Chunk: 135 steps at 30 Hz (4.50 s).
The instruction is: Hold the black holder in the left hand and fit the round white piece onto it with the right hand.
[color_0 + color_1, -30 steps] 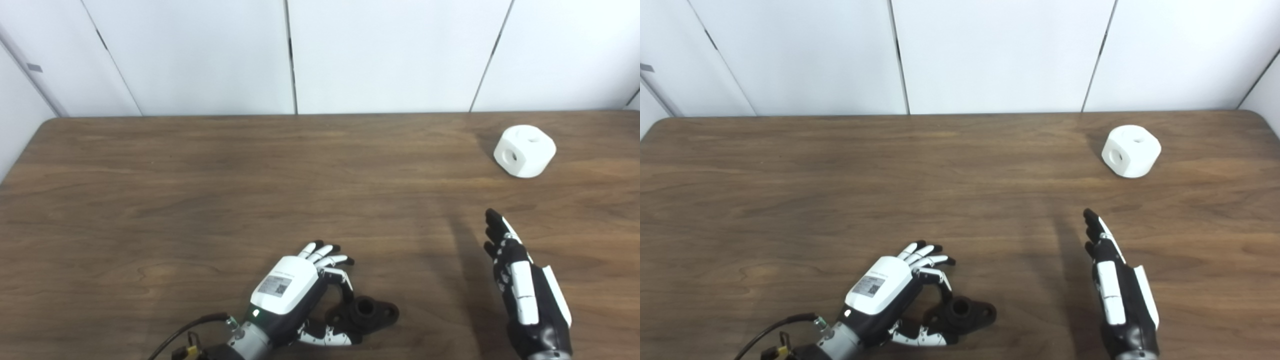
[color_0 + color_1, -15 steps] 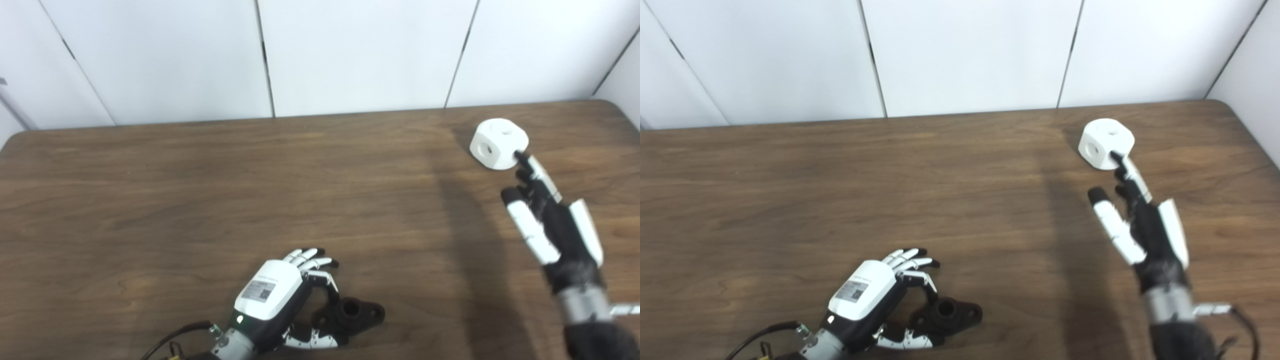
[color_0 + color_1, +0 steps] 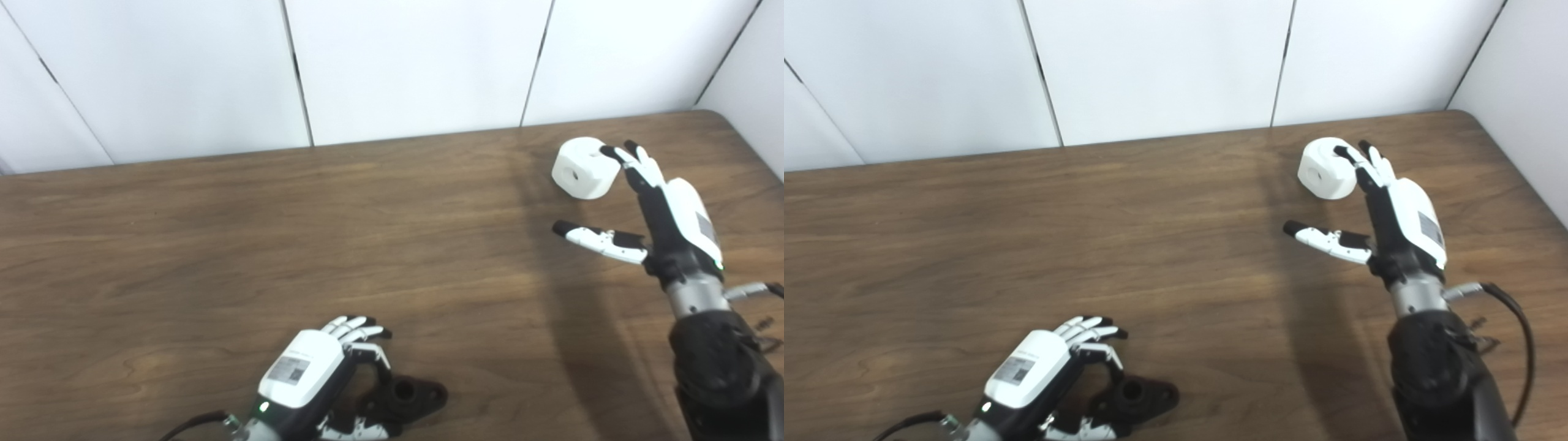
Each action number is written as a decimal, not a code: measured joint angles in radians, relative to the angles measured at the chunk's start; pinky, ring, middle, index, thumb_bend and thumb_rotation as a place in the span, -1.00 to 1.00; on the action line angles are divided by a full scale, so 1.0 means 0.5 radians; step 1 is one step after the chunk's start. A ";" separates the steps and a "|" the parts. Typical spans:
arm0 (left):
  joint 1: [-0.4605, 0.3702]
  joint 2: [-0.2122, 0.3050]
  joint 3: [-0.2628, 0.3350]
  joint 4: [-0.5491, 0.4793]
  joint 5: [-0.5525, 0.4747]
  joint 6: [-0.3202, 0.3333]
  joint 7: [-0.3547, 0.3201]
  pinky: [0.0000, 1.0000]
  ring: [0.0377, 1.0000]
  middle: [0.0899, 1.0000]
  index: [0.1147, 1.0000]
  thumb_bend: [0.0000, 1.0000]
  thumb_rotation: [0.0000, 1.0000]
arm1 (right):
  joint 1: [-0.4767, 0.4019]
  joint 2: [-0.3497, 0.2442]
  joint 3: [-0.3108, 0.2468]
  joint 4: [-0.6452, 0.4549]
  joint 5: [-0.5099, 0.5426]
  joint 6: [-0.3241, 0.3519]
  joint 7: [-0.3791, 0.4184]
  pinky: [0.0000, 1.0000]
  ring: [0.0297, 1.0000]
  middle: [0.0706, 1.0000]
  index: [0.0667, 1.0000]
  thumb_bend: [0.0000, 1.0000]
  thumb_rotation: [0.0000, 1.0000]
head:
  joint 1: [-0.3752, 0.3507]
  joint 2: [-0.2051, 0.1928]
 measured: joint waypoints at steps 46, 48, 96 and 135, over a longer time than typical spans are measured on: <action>0.043 0.052 0.197 0.143 -0.161 -0.320 0.109 0.75 0.78 0.63 -0.16 0.03 -0.92 | -0.739 -0.123 0.036 1.130 -0.372 0.001 0.168 0.83 1.00 0.97 0.71 0.37 -0.20 | -0.276 -0.150; 0.047 0.051 0.201 0.143 -0.162 -0.320 0.108 0.76 0.77 0.62 -0.16 0.03 -0.92 | -0.739 -0.123 0.049 1.136 -0.372 0.001 0.169 0.84 1.00 0.97 0.71 0.38 -0.19 | -0.270 -0.147; 0.078 0.029 0.233 0.143 -0.160 -0.316 0.106 0.78 0.75 0.59 -0.16 0.04 -0.91 | -0.736 -0.150 0.033 1.262 -0.385 0.001 0.226 0.83 1.00 0.95 0.56 0.37 -0.19 | -0.175 -0.107; 0.061 0.028 0.235 0.131 -0.157 -0.303 0.068 0.77 0.77 0.60 -0.16 0.04 -0.91 | -0.674 -0.193 0.083 1.319 -0.105 -0.108 -0.185 0.77 0.90 0.72 -0.10 0.03 -0.72 | -0.098 -0.092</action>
